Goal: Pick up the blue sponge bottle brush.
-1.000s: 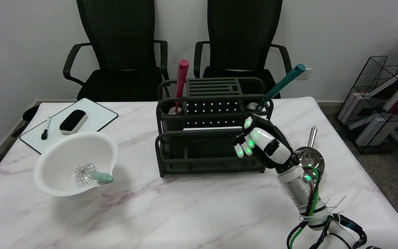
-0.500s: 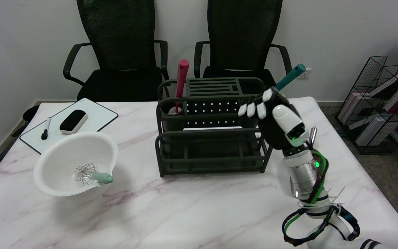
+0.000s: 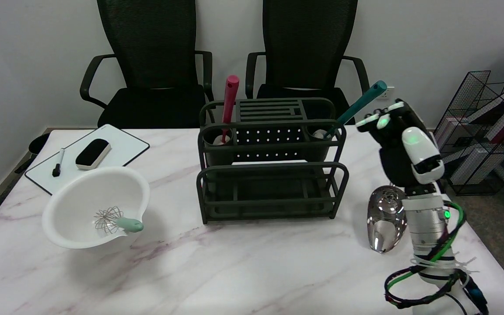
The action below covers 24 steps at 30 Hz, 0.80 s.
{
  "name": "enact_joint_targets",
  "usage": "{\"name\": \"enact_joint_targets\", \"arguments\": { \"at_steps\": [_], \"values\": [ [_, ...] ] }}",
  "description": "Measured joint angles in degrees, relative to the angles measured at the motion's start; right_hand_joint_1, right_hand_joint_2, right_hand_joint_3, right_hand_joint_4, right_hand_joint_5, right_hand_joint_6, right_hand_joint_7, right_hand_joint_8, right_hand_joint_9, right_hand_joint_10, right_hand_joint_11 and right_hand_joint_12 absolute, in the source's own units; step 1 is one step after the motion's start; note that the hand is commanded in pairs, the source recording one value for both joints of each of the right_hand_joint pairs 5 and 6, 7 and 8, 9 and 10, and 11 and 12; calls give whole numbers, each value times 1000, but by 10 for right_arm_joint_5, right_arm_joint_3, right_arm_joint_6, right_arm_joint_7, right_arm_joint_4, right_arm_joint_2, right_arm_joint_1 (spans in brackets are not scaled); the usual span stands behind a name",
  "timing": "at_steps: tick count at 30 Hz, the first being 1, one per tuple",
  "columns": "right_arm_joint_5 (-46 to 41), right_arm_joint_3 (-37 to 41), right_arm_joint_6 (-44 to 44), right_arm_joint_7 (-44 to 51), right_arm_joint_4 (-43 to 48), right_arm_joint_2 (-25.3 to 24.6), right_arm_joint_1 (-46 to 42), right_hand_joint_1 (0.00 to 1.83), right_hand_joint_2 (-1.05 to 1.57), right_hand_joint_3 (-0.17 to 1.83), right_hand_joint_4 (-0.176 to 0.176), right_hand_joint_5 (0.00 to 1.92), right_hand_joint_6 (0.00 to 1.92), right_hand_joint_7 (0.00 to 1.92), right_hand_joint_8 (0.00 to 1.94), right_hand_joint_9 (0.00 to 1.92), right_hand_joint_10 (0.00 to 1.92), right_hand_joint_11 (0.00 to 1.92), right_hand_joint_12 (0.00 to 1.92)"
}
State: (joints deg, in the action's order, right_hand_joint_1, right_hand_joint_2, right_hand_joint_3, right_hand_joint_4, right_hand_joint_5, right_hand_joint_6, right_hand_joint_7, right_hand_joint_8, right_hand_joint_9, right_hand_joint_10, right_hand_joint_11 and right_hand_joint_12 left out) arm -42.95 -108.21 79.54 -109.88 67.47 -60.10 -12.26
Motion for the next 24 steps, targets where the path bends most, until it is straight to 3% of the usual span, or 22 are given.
{"name": "enact_joint_targets", "arguments": {
  "at_steps": [7,13,18,24],
  "values": [
    [-53,20,-7,21,-51,9,-11,1015,135,1024,0,431,431,796,796,740,740,791,791],
    [-80,29,-50,23,-93,19,6,1063,-35,991,0,304,304,713,713,680,680,692,692],
    [-93,33,-98,23,-123,28,33,1077,-71,998,0,361,361,674,674,649,649,571,571],
    [-103,32,-145,19,-167,37,74,1069,-60,977,0,768,768,671,671,621,621,526,526]
  ]
}}
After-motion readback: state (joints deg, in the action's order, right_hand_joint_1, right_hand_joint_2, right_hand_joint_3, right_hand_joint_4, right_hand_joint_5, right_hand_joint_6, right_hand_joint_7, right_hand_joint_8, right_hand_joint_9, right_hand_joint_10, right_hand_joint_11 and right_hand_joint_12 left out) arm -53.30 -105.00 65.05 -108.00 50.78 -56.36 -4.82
